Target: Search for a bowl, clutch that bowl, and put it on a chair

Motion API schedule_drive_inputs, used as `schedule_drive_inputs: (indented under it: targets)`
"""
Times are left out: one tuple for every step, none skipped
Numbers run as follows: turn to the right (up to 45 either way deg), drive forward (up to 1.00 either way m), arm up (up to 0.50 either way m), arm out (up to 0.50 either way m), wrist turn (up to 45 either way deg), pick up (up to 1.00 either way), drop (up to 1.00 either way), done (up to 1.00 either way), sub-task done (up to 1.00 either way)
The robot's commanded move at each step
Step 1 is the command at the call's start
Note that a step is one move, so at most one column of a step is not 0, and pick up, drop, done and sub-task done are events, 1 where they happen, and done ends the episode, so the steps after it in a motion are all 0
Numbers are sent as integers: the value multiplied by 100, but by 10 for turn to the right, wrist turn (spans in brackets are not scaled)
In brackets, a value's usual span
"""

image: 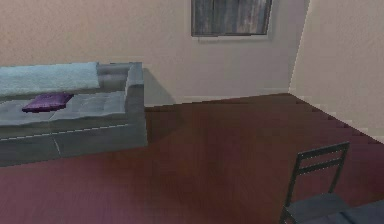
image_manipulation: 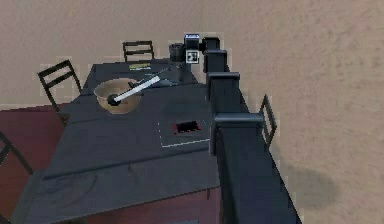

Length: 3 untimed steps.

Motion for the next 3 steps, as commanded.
schedule_drive_inputs:
  targets:
    - [0, 0, 0, 0, -450, 0, 0, 0, 0]
    - [0, 0, 0, 0, -150, 0, 0, 0, 0]
    - [0, 0, 0, -40, 0, 0, 0, 0, 0]
